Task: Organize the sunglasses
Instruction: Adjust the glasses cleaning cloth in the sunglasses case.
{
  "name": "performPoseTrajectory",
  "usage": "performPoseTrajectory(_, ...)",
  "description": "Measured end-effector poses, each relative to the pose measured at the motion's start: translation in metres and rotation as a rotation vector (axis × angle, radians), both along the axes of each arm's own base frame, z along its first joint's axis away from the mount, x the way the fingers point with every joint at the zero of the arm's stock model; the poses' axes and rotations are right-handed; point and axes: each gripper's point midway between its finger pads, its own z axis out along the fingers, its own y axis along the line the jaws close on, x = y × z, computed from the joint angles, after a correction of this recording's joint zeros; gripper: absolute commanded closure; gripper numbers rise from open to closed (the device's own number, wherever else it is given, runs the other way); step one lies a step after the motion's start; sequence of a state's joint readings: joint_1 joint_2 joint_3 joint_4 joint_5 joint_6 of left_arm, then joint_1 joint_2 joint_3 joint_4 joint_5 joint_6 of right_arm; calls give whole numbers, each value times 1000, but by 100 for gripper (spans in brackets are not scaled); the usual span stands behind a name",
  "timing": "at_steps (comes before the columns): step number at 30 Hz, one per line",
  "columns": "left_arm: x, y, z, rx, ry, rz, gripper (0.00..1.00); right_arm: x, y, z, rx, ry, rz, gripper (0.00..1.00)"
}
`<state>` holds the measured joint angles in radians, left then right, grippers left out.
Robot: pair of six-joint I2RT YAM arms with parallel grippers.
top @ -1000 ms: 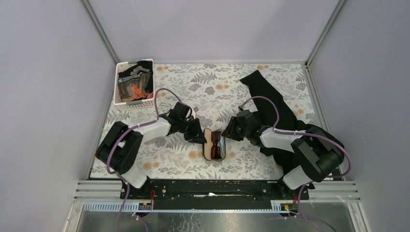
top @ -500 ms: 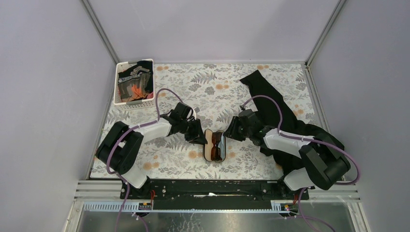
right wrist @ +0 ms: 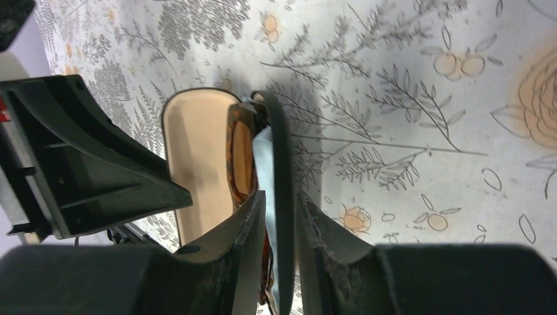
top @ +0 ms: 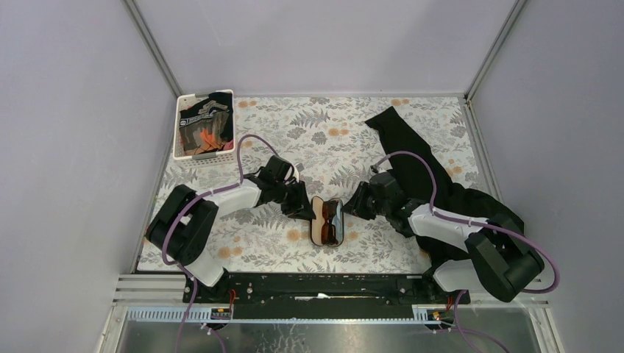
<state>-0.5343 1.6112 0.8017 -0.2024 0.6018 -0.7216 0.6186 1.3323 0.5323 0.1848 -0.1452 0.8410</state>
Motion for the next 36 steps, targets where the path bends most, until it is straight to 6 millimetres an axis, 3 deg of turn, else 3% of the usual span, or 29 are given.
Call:
performPoseTrajectory(11,-1,-1,0,0,0,-4,73,-15,4,-18,97,68,-25,74)
performPoseTrajectory(21,-2,-4,2,15,-4,-12,86,-15,4,-20,131,64,-39,81)
performPoseTrajectory(36,-8,-21,4,63,39,-52,86,-7,-2,-23,120,52,-63,83)
